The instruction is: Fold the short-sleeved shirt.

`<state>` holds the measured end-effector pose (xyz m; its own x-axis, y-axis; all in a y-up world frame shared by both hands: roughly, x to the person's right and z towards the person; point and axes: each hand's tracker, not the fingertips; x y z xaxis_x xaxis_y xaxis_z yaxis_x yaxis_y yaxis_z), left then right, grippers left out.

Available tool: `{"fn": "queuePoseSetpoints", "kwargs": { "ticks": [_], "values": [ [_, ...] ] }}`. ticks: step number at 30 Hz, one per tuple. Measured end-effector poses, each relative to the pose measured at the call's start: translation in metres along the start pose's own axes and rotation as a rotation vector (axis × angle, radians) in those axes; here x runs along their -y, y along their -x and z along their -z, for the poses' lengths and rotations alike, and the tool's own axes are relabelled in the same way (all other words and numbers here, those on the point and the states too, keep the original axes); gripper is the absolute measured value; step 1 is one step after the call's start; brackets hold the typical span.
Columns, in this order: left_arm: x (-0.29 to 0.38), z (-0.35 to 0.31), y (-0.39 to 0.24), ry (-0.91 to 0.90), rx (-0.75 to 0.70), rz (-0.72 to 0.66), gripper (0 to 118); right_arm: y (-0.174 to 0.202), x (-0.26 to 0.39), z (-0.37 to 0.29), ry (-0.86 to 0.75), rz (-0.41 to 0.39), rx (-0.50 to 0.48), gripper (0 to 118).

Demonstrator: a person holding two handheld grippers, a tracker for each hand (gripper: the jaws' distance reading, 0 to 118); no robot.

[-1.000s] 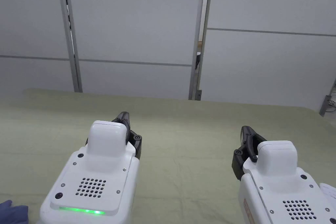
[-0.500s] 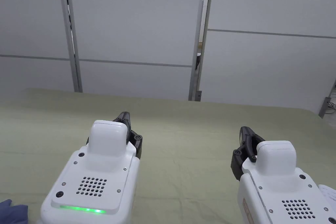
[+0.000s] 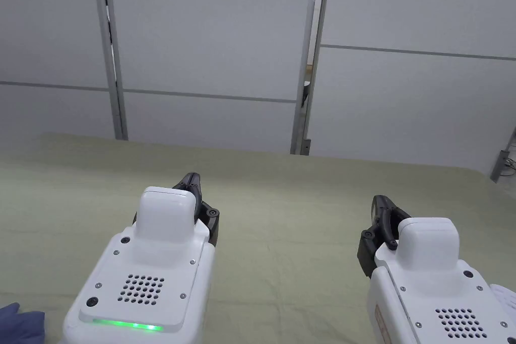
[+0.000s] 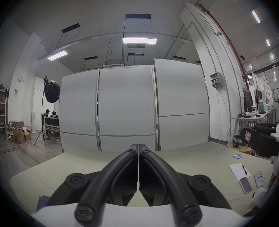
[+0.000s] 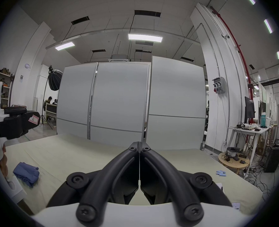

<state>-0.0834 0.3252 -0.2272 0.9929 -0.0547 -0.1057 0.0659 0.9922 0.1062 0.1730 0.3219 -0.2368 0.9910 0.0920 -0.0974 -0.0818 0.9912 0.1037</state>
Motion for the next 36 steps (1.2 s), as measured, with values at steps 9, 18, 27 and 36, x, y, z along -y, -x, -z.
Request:
{"fn": "queuePoseSetpoints", "kwargs": {
  "ticks": [9, 18, 27, 36],
  "values": [
    [0.0013, -0.0008, 0.0051, -0.003, 0.030, -0.032, 118, -0.0013, 0.0042, 0.0017, -0.027, 0.023, 0.006, 118],
    [0.0010, -0.0050, 0.0089, -0.033, 0.006, -0.059, 118, 0.0019, 0.0040, 0.0031, -0.008, 0.017, -0.002, 118],
    [0.0033, -0.0052, 0.0076, -0.027, 0.005, -0.042, 118, 0.0039, 0.0044, 0.0003, -0.007, 0.015, -0.005, 118],
    [0.0038, -0.0043, 0.0066, -0.026, 0.007, -0.043, 118, 0.0014, 0.0042, -0.0019, -0.008, 0.025, -0.001, 118]
  ]
}}
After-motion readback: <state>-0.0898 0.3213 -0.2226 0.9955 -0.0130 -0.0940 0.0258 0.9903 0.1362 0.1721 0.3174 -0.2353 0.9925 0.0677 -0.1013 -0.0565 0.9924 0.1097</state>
